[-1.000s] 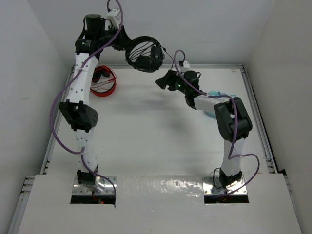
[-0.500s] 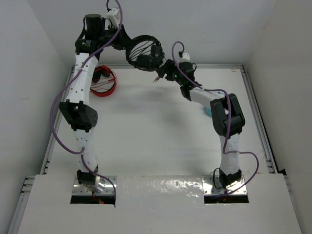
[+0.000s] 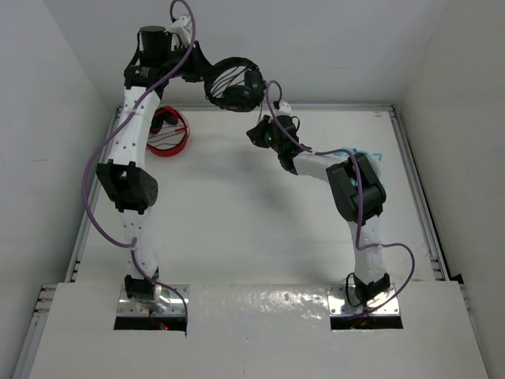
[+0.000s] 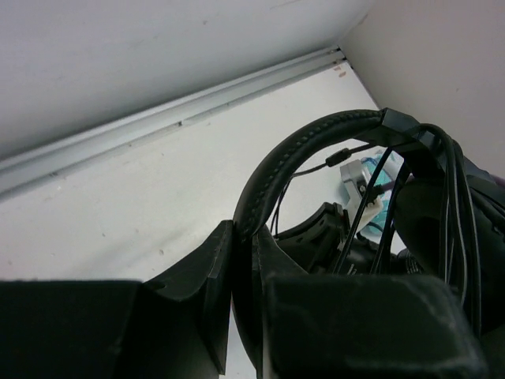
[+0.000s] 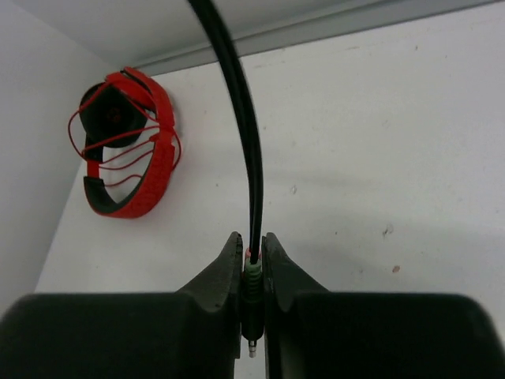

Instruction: Wrap the headphones

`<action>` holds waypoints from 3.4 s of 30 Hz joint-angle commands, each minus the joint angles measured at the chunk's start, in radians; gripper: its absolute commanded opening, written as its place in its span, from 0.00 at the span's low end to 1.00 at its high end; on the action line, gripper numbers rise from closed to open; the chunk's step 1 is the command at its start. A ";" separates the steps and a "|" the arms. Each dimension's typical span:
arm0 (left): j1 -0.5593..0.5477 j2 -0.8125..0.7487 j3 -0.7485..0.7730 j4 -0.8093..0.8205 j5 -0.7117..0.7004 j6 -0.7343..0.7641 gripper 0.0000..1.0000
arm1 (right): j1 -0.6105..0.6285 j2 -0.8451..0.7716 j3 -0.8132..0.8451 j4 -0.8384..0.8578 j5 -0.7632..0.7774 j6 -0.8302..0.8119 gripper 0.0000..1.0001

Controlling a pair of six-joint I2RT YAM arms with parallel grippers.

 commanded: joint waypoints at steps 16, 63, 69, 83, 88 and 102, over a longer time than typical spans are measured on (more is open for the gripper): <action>0.025 -0.034 -0.207 0.163 -0.146 -0.507 0.00 | 0.170 -0.259 -0.154 0.032 0.079 -0.267 0.00; -0.095 -0.059 -0.884 0.599 -0.235 0.209 0.00 | 0.087 0.155 0.389 -0.445 0.169 0.419 0.00; -0.119 0.024 -0.890 0.676 -0.218 0.106 0.00 | 0.064 0.163 0.334 -0.531 0.229 0.490 0.02; -0.115 0.075 -0.922 0.676 -0.256 0.023 0.03 | 0.027 0.205 0.365 -0.563 0.221 0.536 0.45; -0.113 0.076 -0.919 0.670 -0.255 0.020 0.10 | 0.020 0.177 0.357 -0.522 0.212 0.487 0.52; -0.112 0.084 -0.879 0.634 -0.227 0.037 0.19 | 0.020 0.105 0.348 -0.404 0.212 0.385 0.58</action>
